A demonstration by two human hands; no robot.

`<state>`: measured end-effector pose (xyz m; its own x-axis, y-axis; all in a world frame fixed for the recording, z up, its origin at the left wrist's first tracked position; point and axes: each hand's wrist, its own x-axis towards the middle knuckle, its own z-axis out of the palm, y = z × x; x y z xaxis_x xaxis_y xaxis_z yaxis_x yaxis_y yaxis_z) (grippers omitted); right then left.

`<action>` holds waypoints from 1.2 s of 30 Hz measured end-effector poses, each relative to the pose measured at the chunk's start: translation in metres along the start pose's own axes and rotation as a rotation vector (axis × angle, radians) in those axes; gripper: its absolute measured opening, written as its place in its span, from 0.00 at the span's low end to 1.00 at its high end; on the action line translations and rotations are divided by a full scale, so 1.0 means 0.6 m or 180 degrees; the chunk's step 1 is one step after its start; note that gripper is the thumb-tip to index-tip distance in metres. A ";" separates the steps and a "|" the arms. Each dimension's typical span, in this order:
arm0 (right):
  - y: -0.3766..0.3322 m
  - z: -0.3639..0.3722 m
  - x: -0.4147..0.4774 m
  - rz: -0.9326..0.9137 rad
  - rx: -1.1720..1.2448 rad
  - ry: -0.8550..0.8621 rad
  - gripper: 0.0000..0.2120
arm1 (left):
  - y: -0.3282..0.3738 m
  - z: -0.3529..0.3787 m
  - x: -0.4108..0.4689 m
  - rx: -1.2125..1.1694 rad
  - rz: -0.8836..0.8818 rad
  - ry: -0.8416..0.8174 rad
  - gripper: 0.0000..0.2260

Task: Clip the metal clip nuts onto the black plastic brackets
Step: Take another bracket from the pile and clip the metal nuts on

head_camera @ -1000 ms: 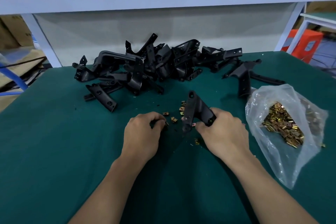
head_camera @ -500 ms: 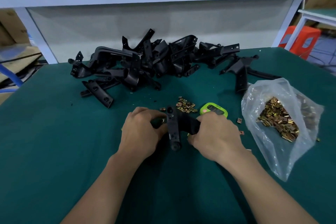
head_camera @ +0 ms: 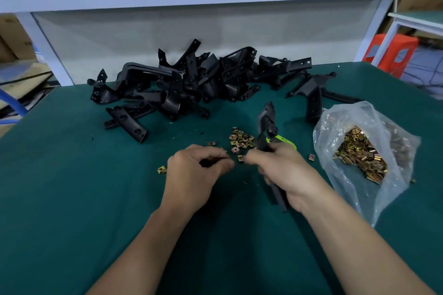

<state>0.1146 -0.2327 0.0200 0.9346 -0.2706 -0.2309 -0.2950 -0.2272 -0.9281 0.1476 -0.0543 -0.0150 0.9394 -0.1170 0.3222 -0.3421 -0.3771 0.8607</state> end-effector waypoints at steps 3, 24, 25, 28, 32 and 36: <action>0.004 -0.027 0.009 -0.0522 -0.1730 0.0623 0.13 | -0.007 0.000 0.010 -0.0416 -0.0356 0.0051 0.09; 0.033 -0.019 0.018 -0.1078 -0.3222 0.0968 0.07 | 0.009 -0.008 0.004 -0.1917 -0.1035 -0.0606 0.11; 0.033 -0.020 0.019 -0.1080 -0.3256 0.0955 0.08 | 0.008 -0.009 0.004 -0.1904 -0.1026 -0.0650 0.12; 0.033 -0.021 0.020 -0.1106 -0.3357 0.0900 0.08 | 0.006 -0.011 0.006 -0.1861 -0.0970 -0.0743 0.11; 0.034 -0.023 0.020 -0.1104 -0.3384 0.0795 0.10 | 0.007 -0.014 0.007 -0.1858 -0.0911 -0.0778 0.10; 0.035 -0.024 0.022 -0.1077 -0.3321 0.0659 0.12 | 0.008 -0.014 0.007 -0.1777 -0.0840 -0.0821 0.09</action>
<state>0.1179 -0.2543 0.0016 0.9759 -0.1748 0.1308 -0.1448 -0.9667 -0.2112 0.1498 -0.0489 -0.0063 0.9443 -0.3280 0.0279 0.0056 0.1008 0.9949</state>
